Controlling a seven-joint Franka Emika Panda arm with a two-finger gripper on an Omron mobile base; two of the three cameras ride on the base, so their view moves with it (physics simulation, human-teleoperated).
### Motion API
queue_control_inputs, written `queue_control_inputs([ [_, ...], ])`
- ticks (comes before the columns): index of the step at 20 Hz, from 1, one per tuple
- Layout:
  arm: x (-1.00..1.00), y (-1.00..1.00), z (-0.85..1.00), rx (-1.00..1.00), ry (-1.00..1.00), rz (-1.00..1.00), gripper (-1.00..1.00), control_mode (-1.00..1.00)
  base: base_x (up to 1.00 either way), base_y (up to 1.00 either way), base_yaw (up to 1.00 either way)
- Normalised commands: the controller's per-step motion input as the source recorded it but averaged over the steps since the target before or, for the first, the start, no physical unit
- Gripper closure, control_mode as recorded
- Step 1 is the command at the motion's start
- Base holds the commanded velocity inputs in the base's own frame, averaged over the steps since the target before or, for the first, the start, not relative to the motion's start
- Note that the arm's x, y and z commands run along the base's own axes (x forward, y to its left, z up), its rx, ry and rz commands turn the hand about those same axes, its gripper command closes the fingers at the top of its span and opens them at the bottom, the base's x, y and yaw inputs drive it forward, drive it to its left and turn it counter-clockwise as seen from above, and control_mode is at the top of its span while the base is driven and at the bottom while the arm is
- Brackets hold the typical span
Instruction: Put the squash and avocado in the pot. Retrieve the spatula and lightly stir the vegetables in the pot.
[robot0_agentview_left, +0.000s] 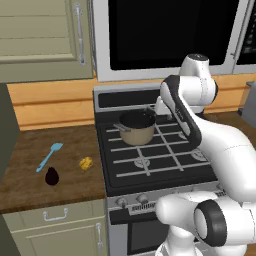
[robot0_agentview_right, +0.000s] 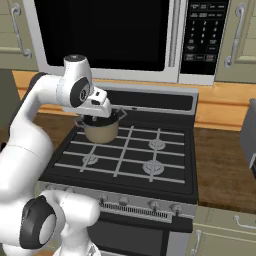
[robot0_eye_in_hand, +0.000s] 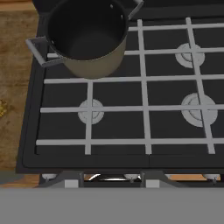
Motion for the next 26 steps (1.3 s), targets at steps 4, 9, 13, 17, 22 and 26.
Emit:
queue_control_inputs([
  [4,-0.07,0.28,-0.12,0.0,0.0,0.01,-1.0,-1.0,0.0,0.0,0.0],
  [9,0.0,1.0,-0.37,0.0,0.0,0.06,-1.0,-1.0,0.0,0.0,0.0],
  [13,-0.01,0.99,-0.38,0.0,0.0,0.03,-1.0,-1.0,0.0,0.0,0.0],
  [17,-0.06,0.59,-0.29,-0.01,0.08,0.06,-1.0,-1.0,0.0,0.0,0.0],
  [22,-0.05,0.37,-0.15,0.0,0.12,0.12,-1.0,-1.0,0.0,0.0,0.0],
  [26,0.0,0.81,-0.33,0.0,0.11,0.33,-1.0,-1.0,0.0,0.0,0.0],
])
